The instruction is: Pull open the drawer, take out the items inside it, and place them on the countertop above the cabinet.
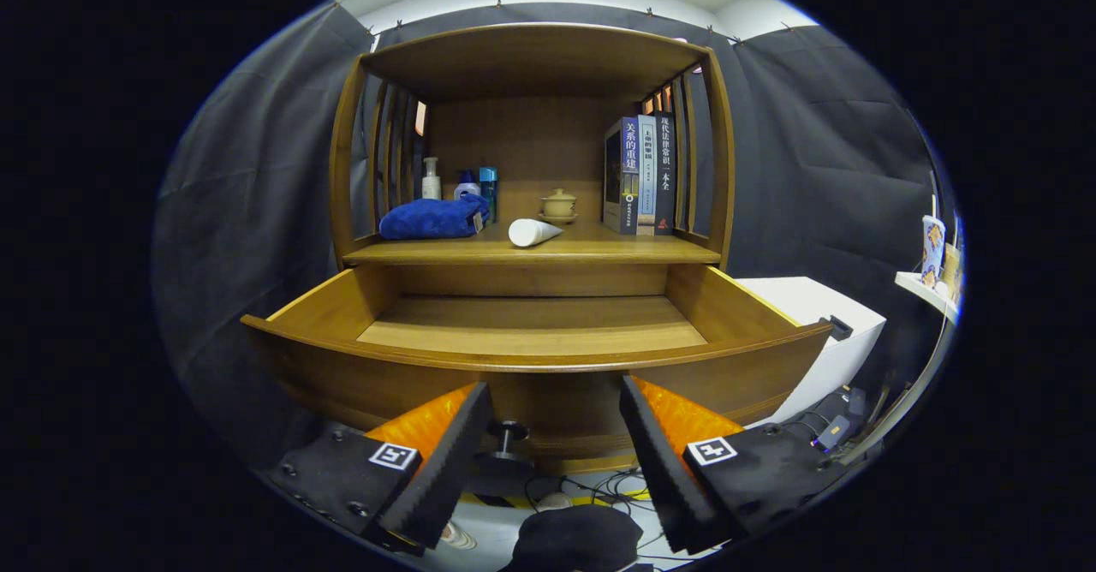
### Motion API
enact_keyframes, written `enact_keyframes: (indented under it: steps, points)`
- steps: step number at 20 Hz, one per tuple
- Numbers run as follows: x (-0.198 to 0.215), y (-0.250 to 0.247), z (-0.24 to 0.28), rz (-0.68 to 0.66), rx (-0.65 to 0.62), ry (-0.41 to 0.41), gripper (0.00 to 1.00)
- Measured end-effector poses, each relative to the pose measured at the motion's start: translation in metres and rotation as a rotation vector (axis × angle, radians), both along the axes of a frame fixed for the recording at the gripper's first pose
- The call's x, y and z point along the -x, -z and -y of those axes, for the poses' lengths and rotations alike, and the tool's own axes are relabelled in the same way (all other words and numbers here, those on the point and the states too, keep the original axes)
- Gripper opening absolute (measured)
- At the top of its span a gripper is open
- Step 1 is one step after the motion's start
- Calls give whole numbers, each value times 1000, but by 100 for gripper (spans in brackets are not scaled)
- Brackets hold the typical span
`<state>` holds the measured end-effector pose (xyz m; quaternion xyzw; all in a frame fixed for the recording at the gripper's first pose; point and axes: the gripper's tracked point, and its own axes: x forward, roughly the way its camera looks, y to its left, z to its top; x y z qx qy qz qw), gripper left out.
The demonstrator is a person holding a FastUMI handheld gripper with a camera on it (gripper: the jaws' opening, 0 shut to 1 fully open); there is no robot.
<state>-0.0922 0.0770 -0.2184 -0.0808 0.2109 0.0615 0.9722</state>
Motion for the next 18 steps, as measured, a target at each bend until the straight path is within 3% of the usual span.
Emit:
enact_keyframes:
  steps: [18]
  points:
    - [-10,8,-2,-22,-22,3,99]
